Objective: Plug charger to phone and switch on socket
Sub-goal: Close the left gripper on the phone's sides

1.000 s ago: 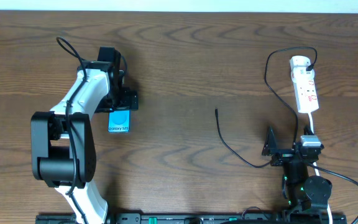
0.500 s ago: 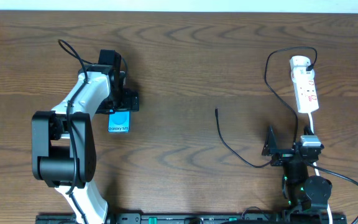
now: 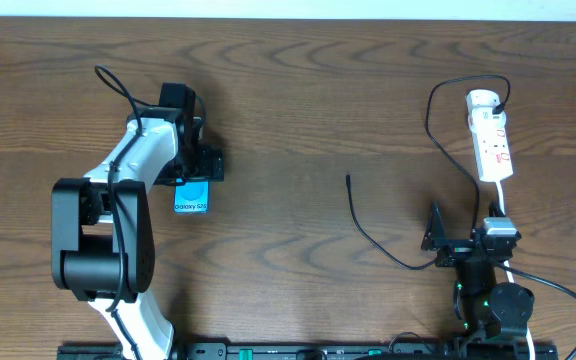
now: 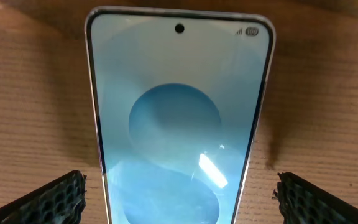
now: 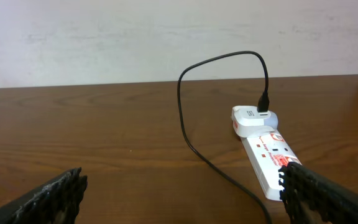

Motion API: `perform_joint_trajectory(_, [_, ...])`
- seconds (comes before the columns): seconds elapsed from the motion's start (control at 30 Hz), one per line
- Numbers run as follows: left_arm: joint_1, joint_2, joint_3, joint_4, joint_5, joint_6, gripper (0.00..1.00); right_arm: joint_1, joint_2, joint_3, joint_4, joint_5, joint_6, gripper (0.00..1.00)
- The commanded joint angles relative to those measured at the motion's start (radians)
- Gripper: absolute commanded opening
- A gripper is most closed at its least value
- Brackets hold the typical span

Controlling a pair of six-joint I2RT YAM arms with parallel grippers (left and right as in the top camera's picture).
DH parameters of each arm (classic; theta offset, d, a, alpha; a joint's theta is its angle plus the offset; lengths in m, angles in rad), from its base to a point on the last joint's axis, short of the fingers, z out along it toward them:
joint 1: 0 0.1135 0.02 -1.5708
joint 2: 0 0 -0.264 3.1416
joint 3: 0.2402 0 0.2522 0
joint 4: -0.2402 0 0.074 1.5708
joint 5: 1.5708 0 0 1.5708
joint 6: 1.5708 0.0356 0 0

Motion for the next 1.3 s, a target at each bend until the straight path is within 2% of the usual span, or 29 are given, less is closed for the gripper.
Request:
perform_joint_trajectory(0.0, [0.002, 0.013, -0.007, 0.001, 0.008, 0.014, 0.98, 0.009, -0.005, -0.001, -0.005, -0.002, -0.007, 0.99])
perform_joint_trajectory(1.27, [0.002, 0.013, -0.048, 0.072, 0.002, 0.032, 0.98, 0.009, -0.005, -0.001, -0.005, -0.002, -0.007, 0.99])
